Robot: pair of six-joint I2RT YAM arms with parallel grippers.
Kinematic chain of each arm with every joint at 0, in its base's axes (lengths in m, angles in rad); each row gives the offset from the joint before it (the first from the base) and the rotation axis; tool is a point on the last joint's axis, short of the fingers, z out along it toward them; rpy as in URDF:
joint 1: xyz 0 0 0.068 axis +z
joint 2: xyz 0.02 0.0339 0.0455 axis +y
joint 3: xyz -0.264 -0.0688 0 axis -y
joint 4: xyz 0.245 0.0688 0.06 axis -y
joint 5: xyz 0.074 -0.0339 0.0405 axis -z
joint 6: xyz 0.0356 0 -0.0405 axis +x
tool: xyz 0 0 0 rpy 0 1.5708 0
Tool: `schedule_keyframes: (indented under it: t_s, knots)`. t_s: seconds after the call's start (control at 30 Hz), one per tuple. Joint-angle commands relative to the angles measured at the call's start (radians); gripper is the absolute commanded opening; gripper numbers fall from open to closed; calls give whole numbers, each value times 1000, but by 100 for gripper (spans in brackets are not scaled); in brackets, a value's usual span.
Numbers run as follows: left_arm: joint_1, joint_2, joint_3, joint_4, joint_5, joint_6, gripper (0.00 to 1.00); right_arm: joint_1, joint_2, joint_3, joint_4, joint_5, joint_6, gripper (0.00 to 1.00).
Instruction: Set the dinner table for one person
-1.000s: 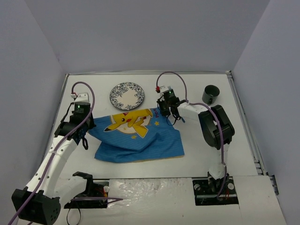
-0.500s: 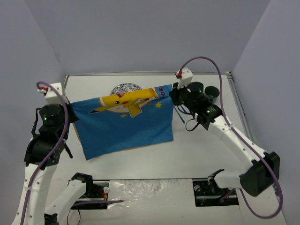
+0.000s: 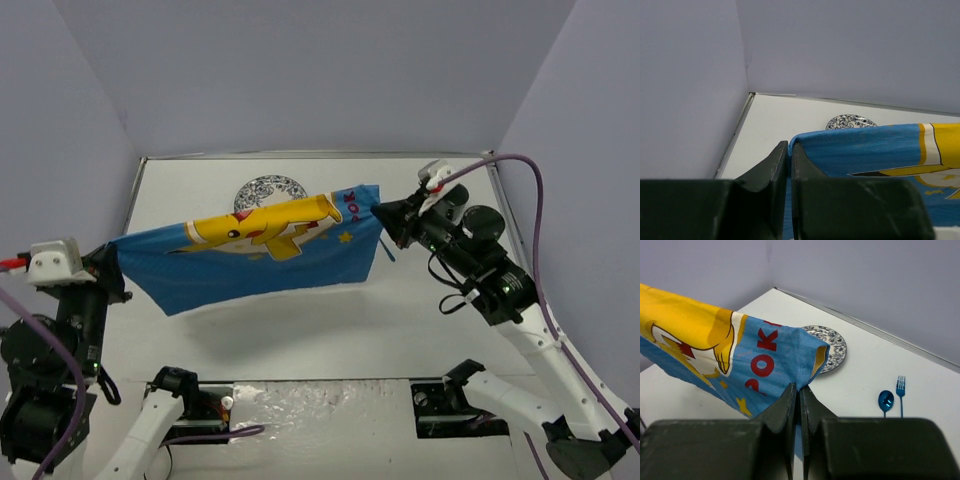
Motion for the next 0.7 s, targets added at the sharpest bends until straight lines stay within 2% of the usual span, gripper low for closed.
schedule_keyframes:
  t_s: [0.0,0.13,0.27,0.47,0.67]
  knots:
    - [11,-50,45,9,-47,52,0,2,-65,-3,13,-69,-5,0]
    - [11,-22,30,-48,-104,44,0,13,-71,-28,2,-86,45,0]
    - [11,103,-21,-67,-184,-2,0,21,-10,-94,2,-23,99,0]
    - [12,296,-210,113,-219,-92,0,22,200,-171,5,99,209,0]
    - [37,671,-244,301,-292,-133,0,15,488,-183,84,224,231,0]
